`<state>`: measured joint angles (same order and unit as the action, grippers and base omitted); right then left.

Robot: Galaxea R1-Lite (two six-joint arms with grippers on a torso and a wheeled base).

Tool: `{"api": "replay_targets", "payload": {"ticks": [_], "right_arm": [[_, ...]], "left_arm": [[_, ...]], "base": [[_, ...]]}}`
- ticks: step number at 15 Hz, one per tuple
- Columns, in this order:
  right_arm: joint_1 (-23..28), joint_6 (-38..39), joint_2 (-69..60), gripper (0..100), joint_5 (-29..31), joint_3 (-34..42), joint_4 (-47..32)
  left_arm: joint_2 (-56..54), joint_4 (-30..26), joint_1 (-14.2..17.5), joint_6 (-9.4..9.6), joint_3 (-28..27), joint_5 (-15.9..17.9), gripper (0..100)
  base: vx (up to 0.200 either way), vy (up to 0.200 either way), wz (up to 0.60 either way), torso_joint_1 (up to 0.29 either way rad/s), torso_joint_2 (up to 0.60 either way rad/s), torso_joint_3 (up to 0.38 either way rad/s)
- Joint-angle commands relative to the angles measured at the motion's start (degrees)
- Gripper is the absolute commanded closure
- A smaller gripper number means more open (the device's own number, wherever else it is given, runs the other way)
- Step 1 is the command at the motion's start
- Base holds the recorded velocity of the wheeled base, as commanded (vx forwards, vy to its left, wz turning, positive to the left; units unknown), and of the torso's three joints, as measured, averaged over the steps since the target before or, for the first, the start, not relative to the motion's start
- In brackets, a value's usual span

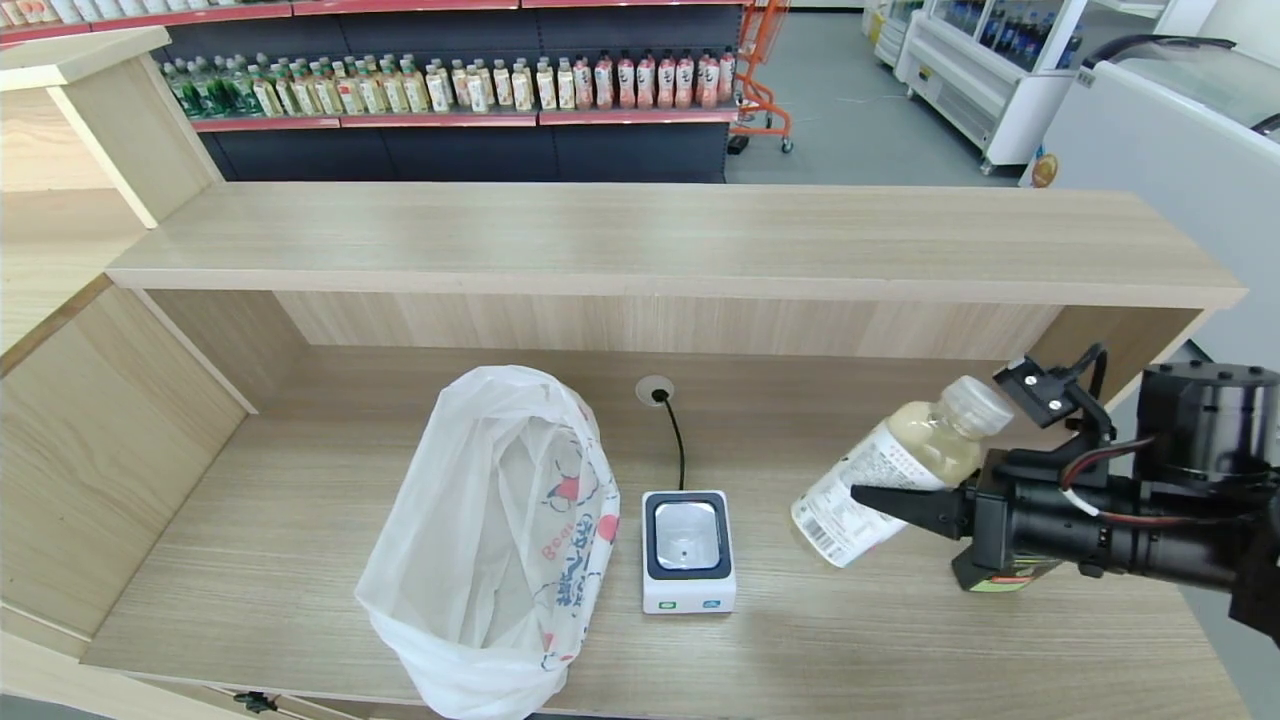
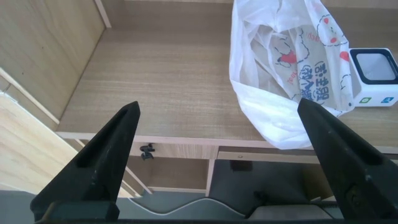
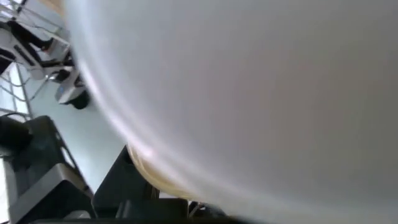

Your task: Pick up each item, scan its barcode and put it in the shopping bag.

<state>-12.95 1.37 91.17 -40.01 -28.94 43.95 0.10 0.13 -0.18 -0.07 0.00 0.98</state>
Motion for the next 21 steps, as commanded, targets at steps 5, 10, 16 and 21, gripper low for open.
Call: {"api": "replay_targets", "payload": {"ticks": [5, 10, 16, 21], "right_arm": [[-3.1, 0.0, -5.7, 100, -7.5, 3.5, -2.8], [-6.1, 0.0, -5.3, 100, -11.6, 3.1, -2.6], [-8.3, 0.0, -5.4, 100, -14.7, 2.7, -2.6], [-12.6, 0.1, -4.8, 100, -15.4, 2.7, -2.6]], "left_arm": [[0.0, 0.0, 0.0, -0.01, 0.0, 0.0, 0], [0.0, 0.0, 0.0, -0.01, 0.0, 0.0, 0], [0.0, 0.0, 0.0, -0.01, 0.0, 0.0, 0], [0.0, 0.0, 0.0, -0.01, 0.0, 0.0, 0]], "base": [[0.0, 0.0, 0.0, 0.0, 0.0, 0.0], [0.0, 0.0, 0.0, 0.0, 0.0, 0.0], [0.0, 0.0, 0.0, 0.0, 0.0, 0.0], [0.0, 0.0, 0.0, 0.0, 0.0, 0.0]]}}
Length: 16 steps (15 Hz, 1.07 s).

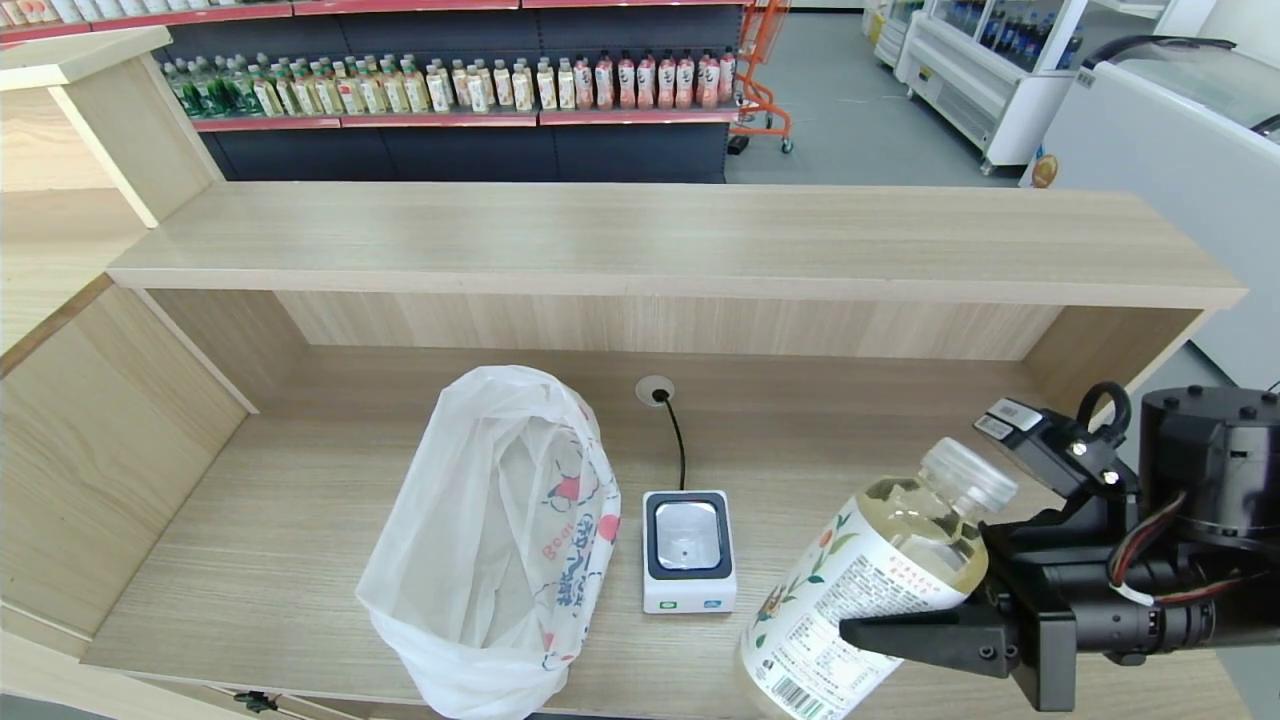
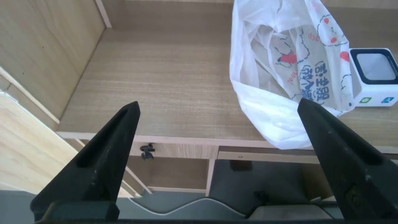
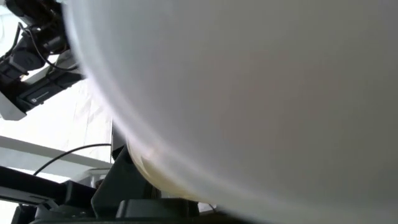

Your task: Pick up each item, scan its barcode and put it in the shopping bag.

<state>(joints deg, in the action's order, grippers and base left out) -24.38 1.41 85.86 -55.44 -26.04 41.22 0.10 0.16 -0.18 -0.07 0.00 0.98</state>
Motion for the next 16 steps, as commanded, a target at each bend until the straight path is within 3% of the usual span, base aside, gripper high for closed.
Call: {"api": "replay_targets", "payload": {"ticks": [1, 16], "right_arm": [[-1.9, 0.0, 1.2, 100, 0.1, -0.5, 0.1], [-5.2, -2.4, 8.9, 100, 1.2, -2.6, 0.1]], "left_arm": [[0.0, 0.0, 0.0, -0.01, 0.0, 0.0, 0], [0.0, 0.0, 0.0, -0.01, 0.0, 0.0, 0]], "base": [[0.0, 0.0, 0.0, 0.0, 0.0, 0.0], [0.0, 0.0, 0.0, 0.0, 0.0, 0.0]]}}
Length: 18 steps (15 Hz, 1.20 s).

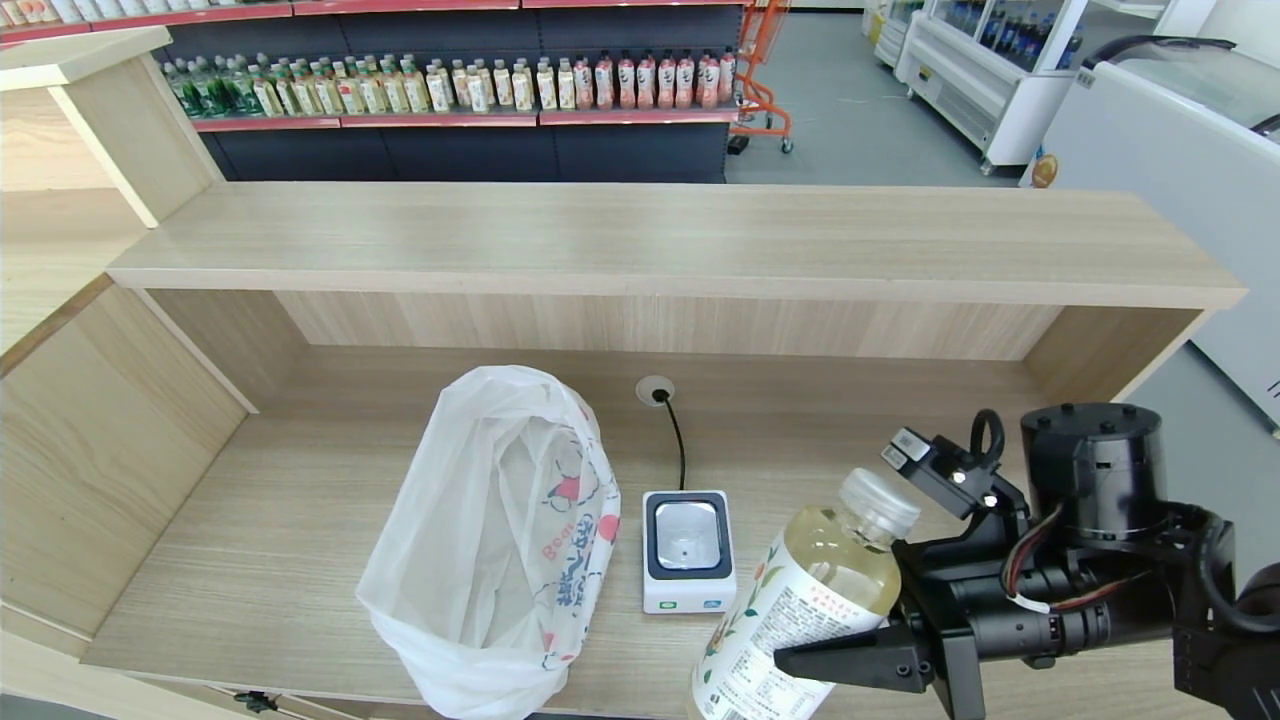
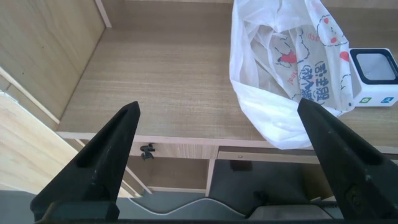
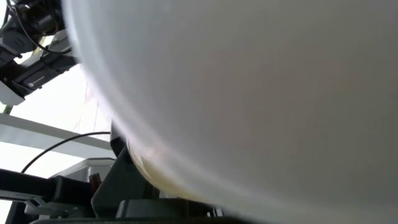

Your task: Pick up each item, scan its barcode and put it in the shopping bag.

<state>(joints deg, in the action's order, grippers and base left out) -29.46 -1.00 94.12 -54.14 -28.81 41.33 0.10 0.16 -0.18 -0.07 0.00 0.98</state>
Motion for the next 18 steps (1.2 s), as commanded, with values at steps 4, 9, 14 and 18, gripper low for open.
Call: {"api": "replay_targets", "payload": {"ticks": [4, 9, 14, 18], "right_arm": [[-0.9, -0.4, 1.1, 100, 0.5, 0.3, -0.1], [-0.9, -0.2, 0.4, 100, 0.6, 0.4, -0.2], [-0.9, -0.1, 0.1, 100, 0.6, 0.1, -0.2], [-0.9, 0.0, -0.2, 100, 0.5, -0.3, -0.2]], "left_arm": [[0.0, 0.0, 0.0, -0.01, 0.0, 0.0, 0], [0.0, 0.0, 0.0, -0.01, 0.0, 0.0, 0], [0.0, 0.0, 0.0, -0.1, 0.0, 0.0, 0], [0.0, 0.0, 0.0, -0.01, 0.0, 0.0, 0]], "base": [[0.0, 0.0, 0.0, 0.0, 0.0, 0.0], [0.0, 0.0, 0.0, 0.0, 0.0, 0.0], [0.0, 0.0, 0.0, 0.0, 0.0, 0.0], [0.0, 0.0, 0.0, 0.0, 0.0, 0.0]]}}
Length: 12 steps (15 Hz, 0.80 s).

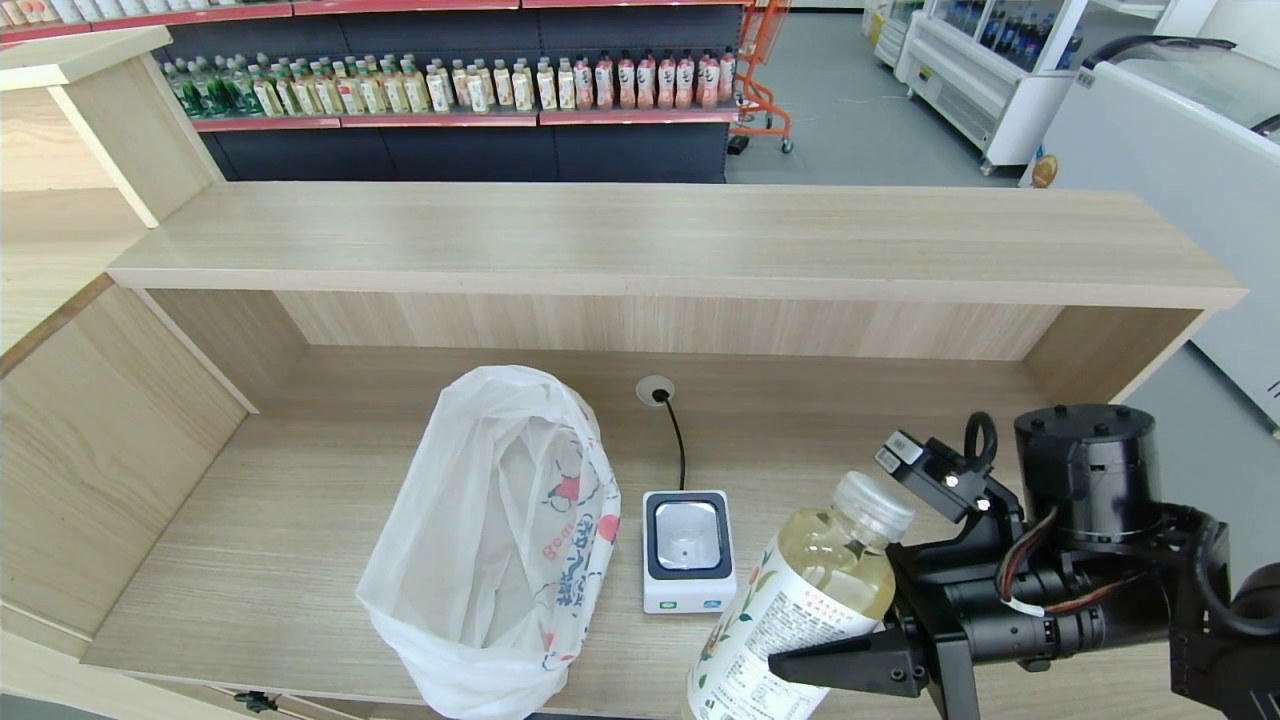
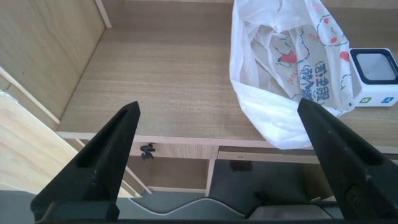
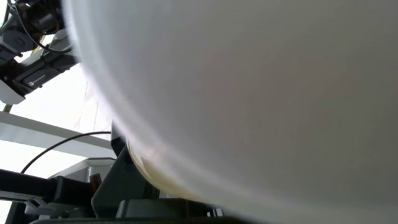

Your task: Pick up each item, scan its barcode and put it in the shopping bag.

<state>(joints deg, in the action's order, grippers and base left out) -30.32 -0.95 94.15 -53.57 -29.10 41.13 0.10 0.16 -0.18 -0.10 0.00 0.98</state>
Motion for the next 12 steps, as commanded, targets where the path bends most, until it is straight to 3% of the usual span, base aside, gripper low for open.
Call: {"api": "replay_targets", "payload": {"ticks": [1, 12], "right_arm": [[0.0, 0.0, -0.3, 100, 0.0, 0.1, 0.0], [0.3, 0.1, -1.7, 100, 0.0, 0.1, -0.1]], "left_arm": [[0.0, 0.0, 0.0, 0.01, 0.0, 0.0, 0], [0.0, 0.0, -0.1, -0.08, 0.0, 0.0, 0]], "base": [[0.0, 0.0, 0.0, 0.0, 0.0, 0.0], [0.0, 0.0, 0.0, 0.0, 0.0, 0.0]]}}
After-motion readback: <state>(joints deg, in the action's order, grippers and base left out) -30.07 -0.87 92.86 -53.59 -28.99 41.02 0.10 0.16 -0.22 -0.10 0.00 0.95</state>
